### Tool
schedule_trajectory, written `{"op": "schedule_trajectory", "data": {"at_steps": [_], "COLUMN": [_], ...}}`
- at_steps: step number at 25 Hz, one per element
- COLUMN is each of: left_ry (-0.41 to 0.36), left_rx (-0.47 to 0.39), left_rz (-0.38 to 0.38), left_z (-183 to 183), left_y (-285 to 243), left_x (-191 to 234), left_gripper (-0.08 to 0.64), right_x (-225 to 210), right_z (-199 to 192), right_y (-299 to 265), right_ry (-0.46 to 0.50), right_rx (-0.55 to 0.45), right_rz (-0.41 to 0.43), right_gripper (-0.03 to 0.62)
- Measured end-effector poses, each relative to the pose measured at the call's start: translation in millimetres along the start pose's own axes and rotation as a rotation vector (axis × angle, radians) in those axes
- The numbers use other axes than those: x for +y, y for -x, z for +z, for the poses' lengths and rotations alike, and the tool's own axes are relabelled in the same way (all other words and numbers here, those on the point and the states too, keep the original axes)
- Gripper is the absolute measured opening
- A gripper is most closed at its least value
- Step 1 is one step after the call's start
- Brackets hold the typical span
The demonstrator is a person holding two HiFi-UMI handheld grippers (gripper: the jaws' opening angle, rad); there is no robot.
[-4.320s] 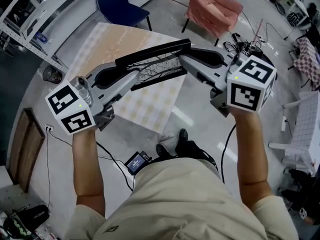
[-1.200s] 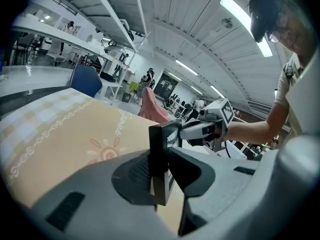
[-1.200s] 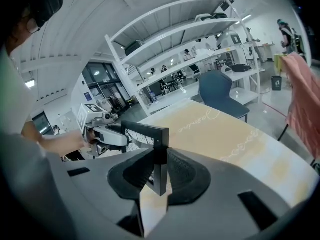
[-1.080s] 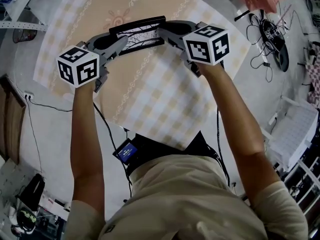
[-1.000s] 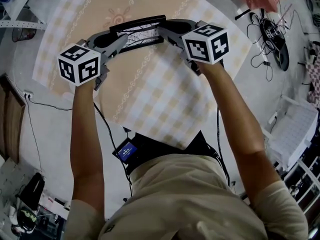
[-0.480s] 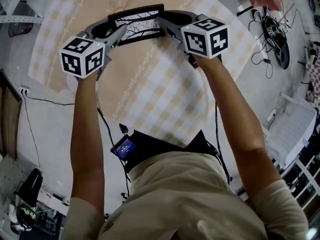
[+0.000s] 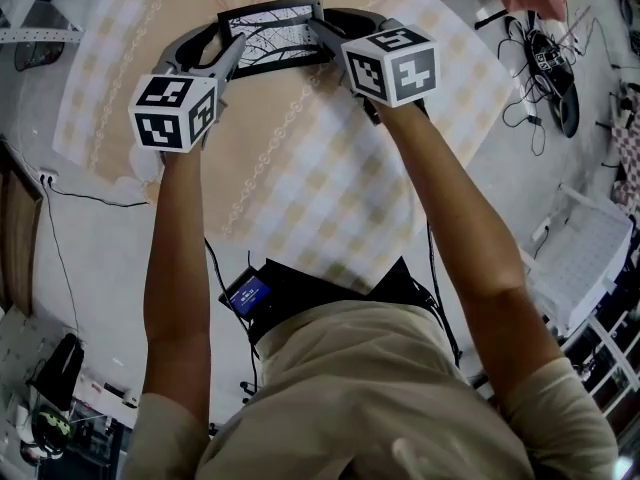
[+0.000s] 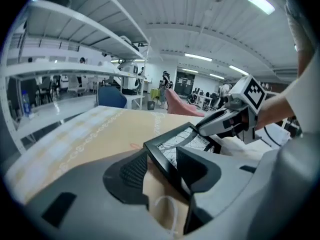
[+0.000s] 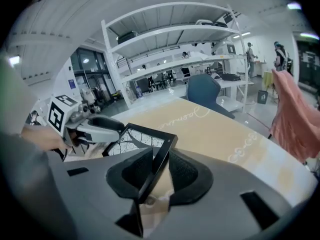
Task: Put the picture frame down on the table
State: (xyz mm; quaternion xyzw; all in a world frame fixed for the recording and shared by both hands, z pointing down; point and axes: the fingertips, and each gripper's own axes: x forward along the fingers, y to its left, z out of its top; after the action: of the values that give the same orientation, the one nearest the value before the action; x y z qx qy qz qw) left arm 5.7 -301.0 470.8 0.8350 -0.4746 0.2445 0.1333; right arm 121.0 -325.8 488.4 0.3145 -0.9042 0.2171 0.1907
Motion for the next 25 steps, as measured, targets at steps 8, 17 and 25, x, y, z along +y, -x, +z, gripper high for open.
{"op": "schedule_trajectory", "data": {"at_steps": [8, 17, 25], "left_ry": [-0.033, 0.007, 0.006], "left_rx": [-0.007, -0.147, -0.285], "left_rz": [0.012, 0.003, -0.057], "left_z": [16.1, 82.5, 154.6], "left_y": [9.4, 63.1, 146.1], "left_x": [-4.2, -29.3, -103.4], "left_gripper": [0.184, 0.118, 0.005], "right_x": [-8.4, 12.1, 64.6], "right_z": [-3.7, 53.4, 118.4], "right_y": [-0.9, 55.7, 179.5], "right_ry": [0.056, 0.089, 0.184], "right_rx": [0.055, -0.08, -0.251], "right_rz": [-0.054, 0.024, 0.192], "right_gripper": [0.098, 0.074, 0.003]}}
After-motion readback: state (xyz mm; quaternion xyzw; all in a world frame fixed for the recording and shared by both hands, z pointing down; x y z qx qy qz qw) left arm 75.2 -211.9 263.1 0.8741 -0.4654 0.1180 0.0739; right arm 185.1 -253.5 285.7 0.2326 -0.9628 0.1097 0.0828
